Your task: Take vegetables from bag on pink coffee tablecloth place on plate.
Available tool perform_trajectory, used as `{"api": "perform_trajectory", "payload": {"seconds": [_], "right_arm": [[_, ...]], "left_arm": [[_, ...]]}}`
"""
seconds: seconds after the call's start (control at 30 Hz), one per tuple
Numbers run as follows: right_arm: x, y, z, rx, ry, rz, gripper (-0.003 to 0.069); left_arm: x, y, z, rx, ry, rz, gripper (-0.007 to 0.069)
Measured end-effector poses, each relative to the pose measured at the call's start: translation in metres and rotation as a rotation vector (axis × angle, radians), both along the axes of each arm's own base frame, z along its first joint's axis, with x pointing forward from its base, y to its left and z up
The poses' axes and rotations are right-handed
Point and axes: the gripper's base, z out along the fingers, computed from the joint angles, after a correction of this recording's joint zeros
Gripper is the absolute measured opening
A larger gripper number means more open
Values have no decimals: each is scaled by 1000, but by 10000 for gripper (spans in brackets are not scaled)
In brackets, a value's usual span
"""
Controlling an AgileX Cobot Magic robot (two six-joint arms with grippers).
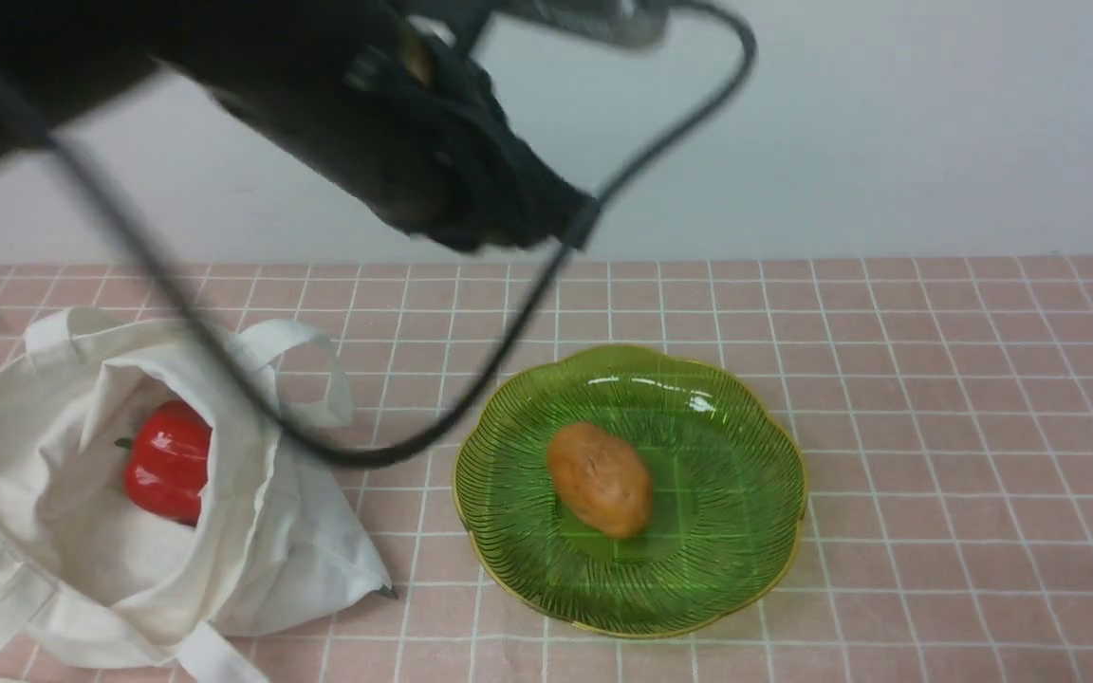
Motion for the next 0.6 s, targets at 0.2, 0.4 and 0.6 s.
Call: {"api": "perform_trajectory", "payload": {"seconds": [0.2, 0.4, 0.6], "right_arm": [[0, 0, 0, 0, 0, 0, -15], [0, 0, 0, 0, 0, 0, -15], [0, 0, 0, 0, 0, 0, -15]], "left_arm": [[-48, 33, 13, -74, -85, -1, -5], [-87, 58, -14, -155, -139, -1, -5], [-130, 83, -48, -259, -152, 0, -5]]}}
